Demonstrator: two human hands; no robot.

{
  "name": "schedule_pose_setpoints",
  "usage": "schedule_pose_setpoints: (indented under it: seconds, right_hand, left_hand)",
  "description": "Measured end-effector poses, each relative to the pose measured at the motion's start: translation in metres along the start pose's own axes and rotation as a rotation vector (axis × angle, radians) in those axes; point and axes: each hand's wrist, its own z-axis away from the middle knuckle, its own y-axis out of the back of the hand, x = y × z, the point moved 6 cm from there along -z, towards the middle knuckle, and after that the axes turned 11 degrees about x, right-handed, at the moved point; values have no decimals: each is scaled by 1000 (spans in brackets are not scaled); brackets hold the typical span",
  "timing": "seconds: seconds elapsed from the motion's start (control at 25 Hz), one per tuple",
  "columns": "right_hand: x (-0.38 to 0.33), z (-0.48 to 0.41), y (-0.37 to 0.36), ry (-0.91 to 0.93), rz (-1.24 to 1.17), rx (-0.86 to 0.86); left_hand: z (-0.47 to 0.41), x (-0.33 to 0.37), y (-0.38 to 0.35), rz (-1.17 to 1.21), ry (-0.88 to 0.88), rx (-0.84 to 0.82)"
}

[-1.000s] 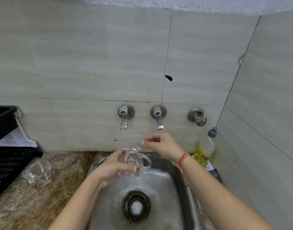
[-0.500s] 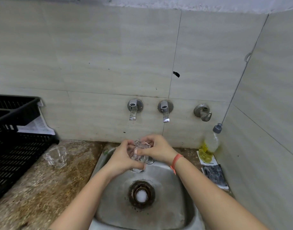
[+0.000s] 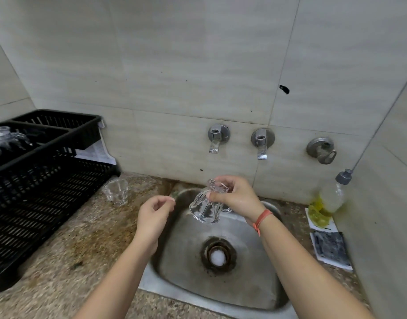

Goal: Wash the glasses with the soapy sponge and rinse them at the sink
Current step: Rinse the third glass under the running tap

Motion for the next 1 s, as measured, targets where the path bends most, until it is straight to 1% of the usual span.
schedule_pose_setpoints:
  seconds: [0.12,0.28,0.44,0.6,0.68,0.8,1.0]
  right_hand:
    - [-14,1,-33,13,-16,-32]
    - [-47,3,-92,57,-54,-82]
    - [-97,-2,-177,134,-95,-128]
    - [-161,-15,-276,234,-139,-134]
    - [-191,-22,-326,271,-153,-151]
    - [-222,-39,-392,288,-157,-175]
    - [-235,-84,-457,319,68,-190]
  left_hand:
    - [-5,2,35,-55,-62,124]
    - [-31,27,93,-84,-189,216]
    - [-79,69,182,-68,-322,253]
    - [-143,125,281,10,-399,289]
    - [-175,148,320,33,-390,292]
    - [-219,163,359,97,-305,264]
    - [-278,156,362,133,-183,198]
